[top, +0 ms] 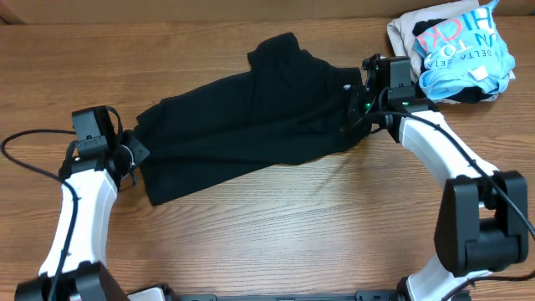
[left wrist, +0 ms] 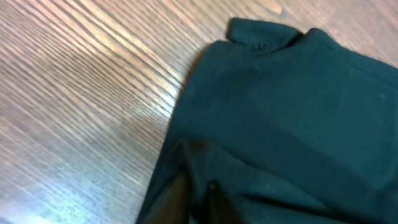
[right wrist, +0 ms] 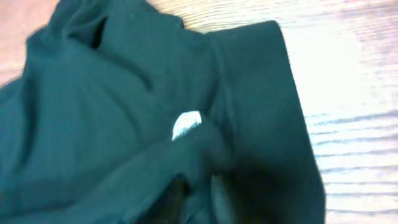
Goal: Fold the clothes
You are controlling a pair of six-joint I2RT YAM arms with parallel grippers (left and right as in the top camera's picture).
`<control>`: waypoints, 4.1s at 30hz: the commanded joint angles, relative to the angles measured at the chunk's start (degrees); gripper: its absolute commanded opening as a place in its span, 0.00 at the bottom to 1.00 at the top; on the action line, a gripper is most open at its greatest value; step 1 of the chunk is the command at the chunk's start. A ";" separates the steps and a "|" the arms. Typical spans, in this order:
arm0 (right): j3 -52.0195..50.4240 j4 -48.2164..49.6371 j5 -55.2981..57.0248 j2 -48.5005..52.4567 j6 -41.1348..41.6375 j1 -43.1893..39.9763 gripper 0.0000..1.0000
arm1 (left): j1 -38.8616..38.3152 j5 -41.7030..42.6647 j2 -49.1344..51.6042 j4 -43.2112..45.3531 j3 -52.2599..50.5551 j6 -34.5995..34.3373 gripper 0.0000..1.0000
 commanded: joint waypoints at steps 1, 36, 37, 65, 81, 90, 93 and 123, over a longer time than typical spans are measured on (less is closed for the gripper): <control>0.37 1.75 1.22 -0.20 -0.13 -0.22 0.58 | -0.17 -1.36 2.99 0.57 -0.46 0.83 0.66; 10.36 -35.60 -1.81 -9.09 -2.75 -3.28 0.81 | -0.22 4.50 0.55 -10.93 -8.11 1.66 0.90; 10.36 -35.63 -1.81 -9.09 -2.75 -3.28 0.79 | -0.22 4.17 0.55 -9.92 -8.98 1.66 0.88; 5.77 -31.21 -0.33 -8.35 -3.17 -3.28 0.67 | 0.20 -3.72 0.79 1.46 -15.78 1.66 0.05; 5.16 -23.76 1.84 5.35 -3.56 -3.76 0.62 | 4.90 -9.77 0.79 -7.58 -6.80 7.74 0.04; 5.16 -20.00 -2.43 9.88 -5.07 -3.82 0.61 | 4.87 -10.34 0.79 -10.27 -1.66 8.11 0.04; 5.16 -19.08 -2.64 11.17 -5.05 -3.82 0.48 | 4.90 -10.34 0.79 -10.43 -1.66 8.11 0.04; -0.96 -49.51 4.39 1.11 10.69 -25.73 0.04 | 4.92 -15.89 0.81 -20.33 -1.75 7.48 0.39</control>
